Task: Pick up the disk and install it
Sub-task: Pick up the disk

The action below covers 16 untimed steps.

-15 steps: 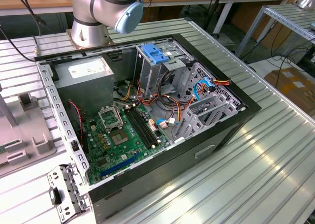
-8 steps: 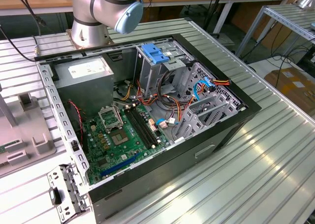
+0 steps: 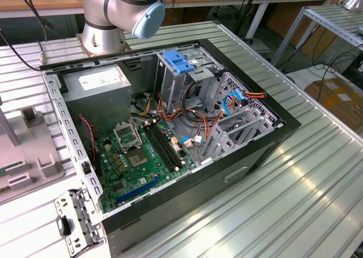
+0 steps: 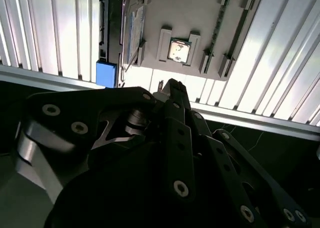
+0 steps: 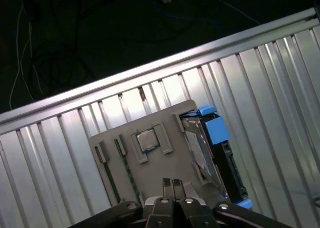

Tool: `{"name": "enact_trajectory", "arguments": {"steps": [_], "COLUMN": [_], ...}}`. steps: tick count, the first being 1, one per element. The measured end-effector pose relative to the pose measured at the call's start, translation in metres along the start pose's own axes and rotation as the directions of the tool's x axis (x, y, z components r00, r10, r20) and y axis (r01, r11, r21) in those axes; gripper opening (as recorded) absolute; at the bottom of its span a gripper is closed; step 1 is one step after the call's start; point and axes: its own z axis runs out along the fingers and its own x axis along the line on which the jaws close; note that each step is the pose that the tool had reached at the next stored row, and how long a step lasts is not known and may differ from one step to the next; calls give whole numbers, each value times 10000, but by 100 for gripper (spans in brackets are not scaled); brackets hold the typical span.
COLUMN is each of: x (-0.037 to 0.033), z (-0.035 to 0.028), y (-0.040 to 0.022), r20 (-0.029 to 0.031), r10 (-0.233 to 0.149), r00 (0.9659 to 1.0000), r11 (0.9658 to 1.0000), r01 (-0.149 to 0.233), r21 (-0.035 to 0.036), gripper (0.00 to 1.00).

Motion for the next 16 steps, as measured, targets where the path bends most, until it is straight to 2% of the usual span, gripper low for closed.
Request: {"name": "enact_trajectory", "arguments": {"steps": [8, 16], "x": [0, 0], "z": [0, 0], "y": [0, 0], "r20": [-33, -60], "r10": [-746, -1390], "r00": [9972, 9903], "r11": [9972, 9903], "r01": [746, 1390], "r21": [-20, -39], "gripper": [11, 11]}}
